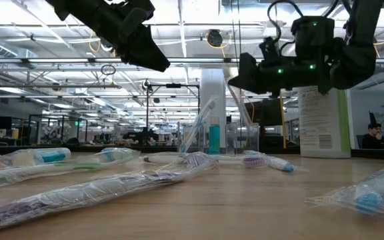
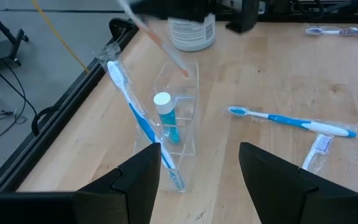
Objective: Pick & Place toothbrushing station
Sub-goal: Put the top orange toothbrush into the transparent organizer, then put the orange toothbrush into the transparent organizer
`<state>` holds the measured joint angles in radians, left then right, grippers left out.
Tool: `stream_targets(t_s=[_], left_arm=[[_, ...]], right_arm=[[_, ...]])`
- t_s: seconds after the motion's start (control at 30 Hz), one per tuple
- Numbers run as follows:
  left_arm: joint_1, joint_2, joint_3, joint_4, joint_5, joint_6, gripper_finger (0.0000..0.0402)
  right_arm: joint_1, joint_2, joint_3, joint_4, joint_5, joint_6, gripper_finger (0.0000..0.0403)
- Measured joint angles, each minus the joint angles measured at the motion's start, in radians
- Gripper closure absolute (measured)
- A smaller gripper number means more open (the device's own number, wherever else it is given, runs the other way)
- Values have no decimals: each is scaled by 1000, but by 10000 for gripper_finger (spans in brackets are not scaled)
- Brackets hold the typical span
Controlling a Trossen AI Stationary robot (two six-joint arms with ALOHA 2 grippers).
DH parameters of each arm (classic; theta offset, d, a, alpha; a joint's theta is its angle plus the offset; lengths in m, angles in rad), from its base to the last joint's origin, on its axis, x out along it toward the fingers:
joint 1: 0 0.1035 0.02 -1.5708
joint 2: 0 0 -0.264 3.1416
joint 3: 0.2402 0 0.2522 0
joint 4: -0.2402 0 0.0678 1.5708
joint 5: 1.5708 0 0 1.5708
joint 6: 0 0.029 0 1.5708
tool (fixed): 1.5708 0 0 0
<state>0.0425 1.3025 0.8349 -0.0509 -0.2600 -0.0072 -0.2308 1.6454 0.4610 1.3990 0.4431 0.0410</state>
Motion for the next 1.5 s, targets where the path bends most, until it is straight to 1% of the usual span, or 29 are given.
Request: stream_targets(t_s=[0.1, 0.2, 0.3, 0.4, 0.7, 0.83, 0.9, 1.03, 1.17, 1.3, 1.4, 1.5], left_arm=[[0, 0, 0, 0, 0, 2, 176], [0, 0, 0, 0, 0, 2, 176], [0, 0, 0, 0, 0, 2, 176], [0, 0, 0, -1, 0, 2, 176], [0, 0, 0, -2, 0, 1, 176], [0, 0, 0, -7, 0, -25, 176], [0, 0, 0, -19, 0, -25, 176], [-14, 0, 0, -106, -1, -36, 176], [-41, 0, 0, -187, -1, -118, 176], [-78, 0, 0, -242, -1, -222, 176], [-119, 0, 0, -275, -1, -287, 176], [-171, 11, 0, -300, 1, -313, 176]], right_arm=[[3, 25, 0, 1, -1, 0, 403], [3, 39, 0, -36, -1, 0, 401], [3, 38, 0, -84, -1, 0, 389], [3, 39, 0, -93, -1, 0, 364], [8, 28, 0, -80, -8, 1, 271], [30, 28, 0, -78, -148, 10, 245], [40, 27, 0, -70, -196, -2, 236], [41, -9, 0, -76, -289, -30, 224], [34, -79, 0, -110, -405, -34, 223], [35, -143, 0, -125, -448, -34, 227], [35, -176, 0, -118, -450, -44, 229], [35, -186, 0, -126, -448, -90, 228]])
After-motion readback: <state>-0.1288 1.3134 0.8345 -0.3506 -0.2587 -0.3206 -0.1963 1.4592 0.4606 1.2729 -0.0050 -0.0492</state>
